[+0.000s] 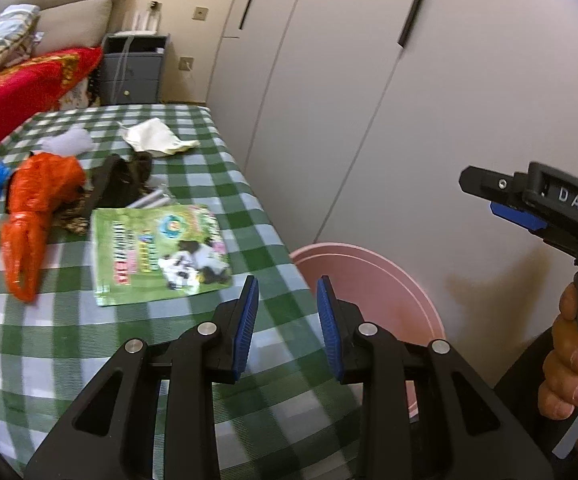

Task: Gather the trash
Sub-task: 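Grasp the orange bag with the left gripper while the right grasps the panda pouch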

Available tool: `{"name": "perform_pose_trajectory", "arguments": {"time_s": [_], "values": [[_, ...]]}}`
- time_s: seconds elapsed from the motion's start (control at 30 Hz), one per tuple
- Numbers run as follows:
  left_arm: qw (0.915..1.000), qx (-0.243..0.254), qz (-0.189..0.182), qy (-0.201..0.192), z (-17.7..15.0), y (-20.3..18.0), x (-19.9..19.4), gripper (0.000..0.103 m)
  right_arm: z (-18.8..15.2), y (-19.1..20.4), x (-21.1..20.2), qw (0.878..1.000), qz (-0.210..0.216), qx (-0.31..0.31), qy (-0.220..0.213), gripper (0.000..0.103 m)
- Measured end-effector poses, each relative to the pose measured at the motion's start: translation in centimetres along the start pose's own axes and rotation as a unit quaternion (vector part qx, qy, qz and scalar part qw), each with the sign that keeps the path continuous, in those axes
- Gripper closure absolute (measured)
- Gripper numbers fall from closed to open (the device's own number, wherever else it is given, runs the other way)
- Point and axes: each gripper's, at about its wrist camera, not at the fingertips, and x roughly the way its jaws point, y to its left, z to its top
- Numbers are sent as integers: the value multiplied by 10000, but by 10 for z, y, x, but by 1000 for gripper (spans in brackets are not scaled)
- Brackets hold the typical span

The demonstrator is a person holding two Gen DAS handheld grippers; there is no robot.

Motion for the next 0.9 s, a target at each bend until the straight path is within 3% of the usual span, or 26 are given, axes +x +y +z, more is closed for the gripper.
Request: {"name": "perform_pose_trajectory", "arguments": {"time_s": [0.2,0.47,0.9], "values": [[9994,-129,275,-170,3,22,-13,73,-2,19,6,9993,344,-90,-70,62],[9945,-475,857,-367,4,57,-29,73,-9,67,27,9963,775,-378,-67,62],[9739,-1144,1898,-495,8,116,-32,73,-36,120,81,9914,1150,-492,382,62]]}}
